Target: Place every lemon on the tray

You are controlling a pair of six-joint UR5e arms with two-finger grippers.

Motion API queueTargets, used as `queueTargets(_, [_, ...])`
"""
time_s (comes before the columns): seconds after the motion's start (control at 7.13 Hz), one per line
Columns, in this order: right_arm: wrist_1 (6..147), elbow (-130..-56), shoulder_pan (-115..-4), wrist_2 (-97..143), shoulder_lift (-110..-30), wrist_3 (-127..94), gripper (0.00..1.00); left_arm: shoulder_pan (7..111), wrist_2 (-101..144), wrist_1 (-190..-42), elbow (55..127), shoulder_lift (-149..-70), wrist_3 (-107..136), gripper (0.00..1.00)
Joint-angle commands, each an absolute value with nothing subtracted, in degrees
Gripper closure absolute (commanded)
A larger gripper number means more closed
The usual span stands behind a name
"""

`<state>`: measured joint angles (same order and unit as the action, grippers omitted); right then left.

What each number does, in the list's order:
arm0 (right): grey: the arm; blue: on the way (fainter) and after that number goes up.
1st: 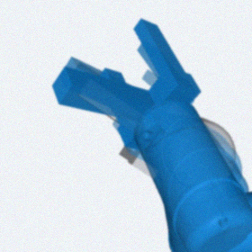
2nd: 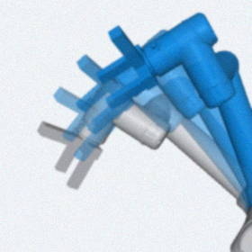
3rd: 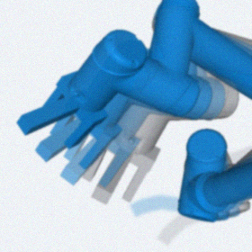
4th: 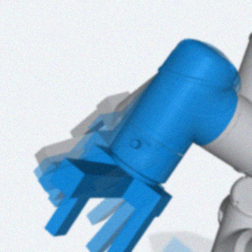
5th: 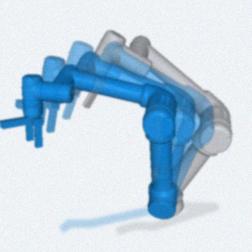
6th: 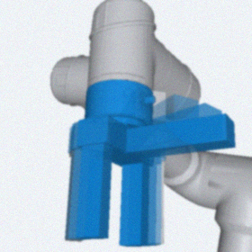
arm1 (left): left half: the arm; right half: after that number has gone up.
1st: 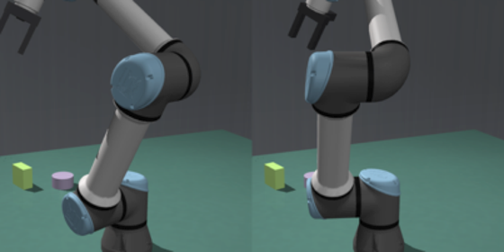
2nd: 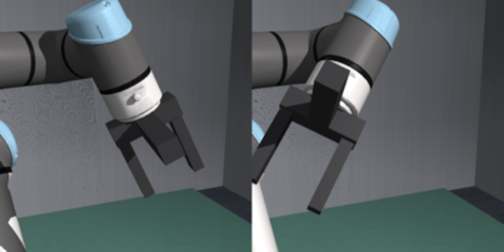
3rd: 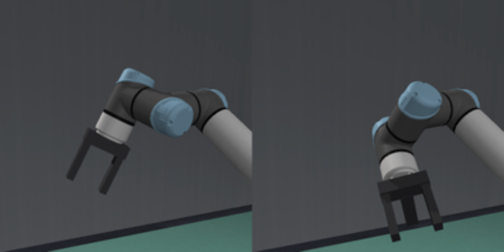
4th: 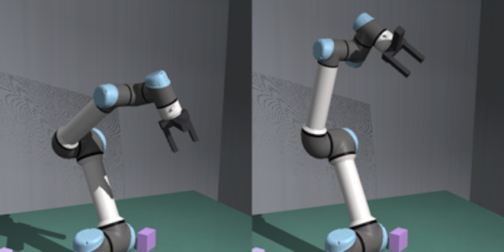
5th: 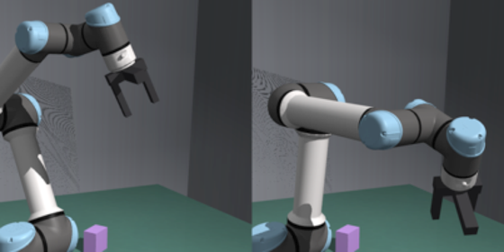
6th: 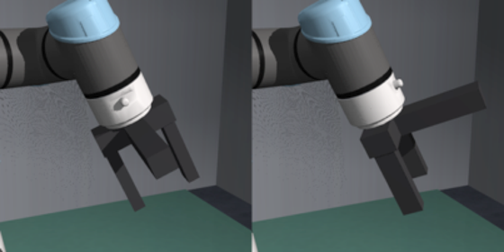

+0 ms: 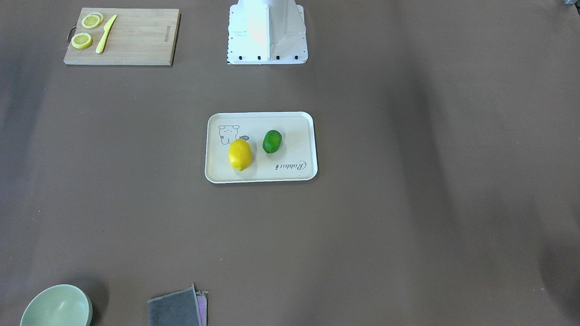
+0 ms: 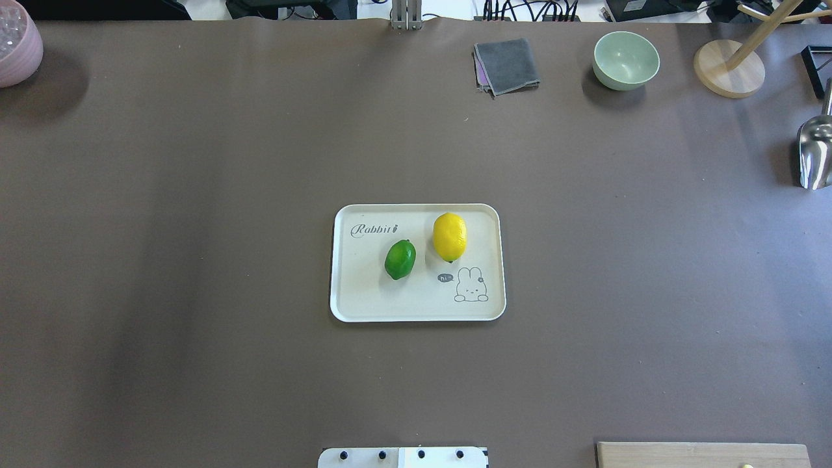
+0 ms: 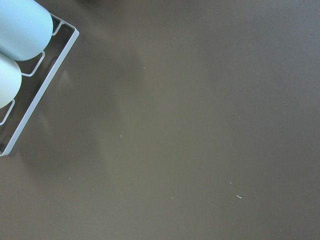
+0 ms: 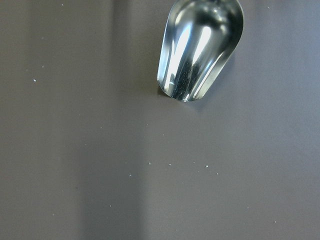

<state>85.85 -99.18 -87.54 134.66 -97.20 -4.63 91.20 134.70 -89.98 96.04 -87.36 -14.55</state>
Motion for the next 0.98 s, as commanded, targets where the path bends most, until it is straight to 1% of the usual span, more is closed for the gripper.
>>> queueTargets(0.0, [93.57, -103.17, -87.98, 134.04, -97.90, -4.57, 0.00, 92.46, 134.39, -87.80, 100.98, -84.22, -14.59, 0.01])
queueTargets(0.42, [93.25, -103.45, -88.33, 133.77, -98.97, -4.66, 0.00, 92.37, 134.65, -87.89, 102.91, -83.07, -15.03, 0.01])
queueTargets(0.84, [93.16, -103.27, -88.33, 134.12, -98.88, -4.75, 0.00, 92.29, 134.82, -87.89, 103.09, -83.06, -15.03, 0.01])
